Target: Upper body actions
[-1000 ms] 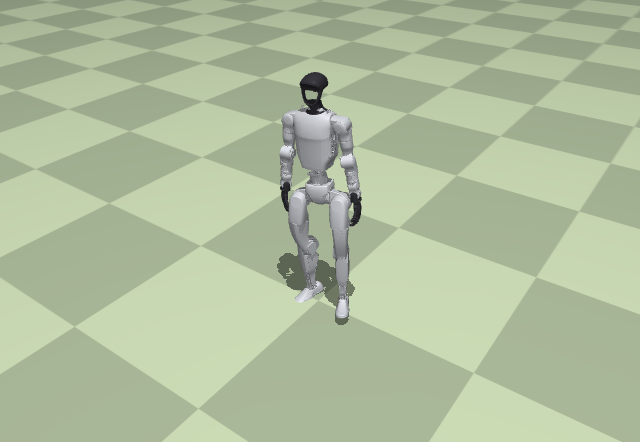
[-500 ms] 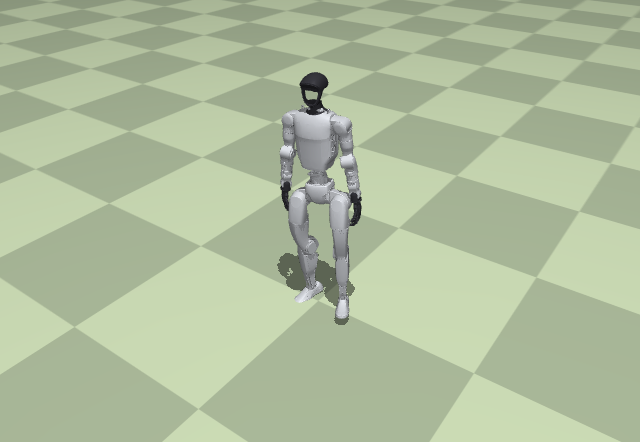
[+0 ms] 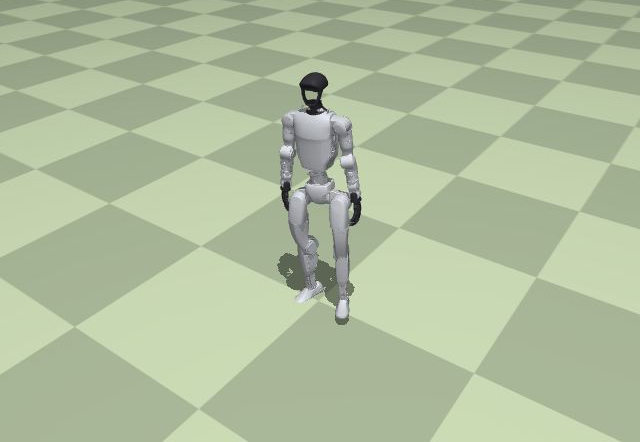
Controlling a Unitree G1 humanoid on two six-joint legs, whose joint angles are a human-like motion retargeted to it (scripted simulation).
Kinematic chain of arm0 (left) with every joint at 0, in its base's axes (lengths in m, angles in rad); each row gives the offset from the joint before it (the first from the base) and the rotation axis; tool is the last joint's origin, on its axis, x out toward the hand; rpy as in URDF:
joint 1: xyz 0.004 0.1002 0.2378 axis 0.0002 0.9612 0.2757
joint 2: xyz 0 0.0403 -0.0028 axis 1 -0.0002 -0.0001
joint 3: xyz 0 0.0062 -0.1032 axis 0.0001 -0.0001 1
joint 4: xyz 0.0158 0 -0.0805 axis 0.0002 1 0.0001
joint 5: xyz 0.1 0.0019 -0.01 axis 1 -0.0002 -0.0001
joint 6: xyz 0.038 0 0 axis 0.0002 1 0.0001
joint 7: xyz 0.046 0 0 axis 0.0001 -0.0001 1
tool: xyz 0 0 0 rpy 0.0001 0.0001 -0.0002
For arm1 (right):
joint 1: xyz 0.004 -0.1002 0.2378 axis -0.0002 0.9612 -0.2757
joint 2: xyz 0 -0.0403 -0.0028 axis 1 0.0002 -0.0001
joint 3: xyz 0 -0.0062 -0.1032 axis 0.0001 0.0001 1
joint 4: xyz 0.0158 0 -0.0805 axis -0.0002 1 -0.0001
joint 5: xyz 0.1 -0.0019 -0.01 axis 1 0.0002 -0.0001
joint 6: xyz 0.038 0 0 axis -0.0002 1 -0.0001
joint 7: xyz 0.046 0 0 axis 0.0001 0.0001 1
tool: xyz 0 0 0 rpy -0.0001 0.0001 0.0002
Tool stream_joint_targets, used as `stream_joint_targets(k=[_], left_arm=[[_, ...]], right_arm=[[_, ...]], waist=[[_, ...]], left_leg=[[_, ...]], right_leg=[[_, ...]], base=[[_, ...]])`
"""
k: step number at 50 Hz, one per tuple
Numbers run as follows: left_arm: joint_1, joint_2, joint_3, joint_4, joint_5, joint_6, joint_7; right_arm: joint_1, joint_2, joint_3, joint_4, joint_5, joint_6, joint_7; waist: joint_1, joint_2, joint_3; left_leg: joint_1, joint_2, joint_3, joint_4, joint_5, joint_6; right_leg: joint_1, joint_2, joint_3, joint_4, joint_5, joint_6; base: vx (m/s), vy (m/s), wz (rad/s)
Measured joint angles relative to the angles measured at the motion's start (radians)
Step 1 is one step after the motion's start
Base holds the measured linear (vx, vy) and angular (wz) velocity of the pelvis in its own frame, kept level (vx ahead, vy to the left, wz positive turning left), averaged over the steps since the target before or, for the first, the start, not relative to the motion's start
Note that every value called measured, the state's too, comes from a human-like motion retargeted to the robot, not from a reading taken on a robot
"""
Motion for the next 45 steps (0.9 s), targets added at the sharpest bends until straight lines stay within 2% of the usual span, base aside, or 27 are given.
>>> stream_joint_targets(k=[45], left_arm=[[-0.003, 0.006, -0.006, -0.001, -0.001, -0.004, 0.01]], right_arm=[[-0.003, -0.003, 0.004, 0.002, -0.007, 0.002, 0.001]], waist=[[0.003, 0.005, 0.001]], left_leg=[[-0.001, -0.001, 0.001, 0.002, -0.001, 0.0]], right_leg=[[-0.002, -0.001, 0.002, 0.001, 0.001, -0.001]], base=[[0.0, 0.0, 0.0]])
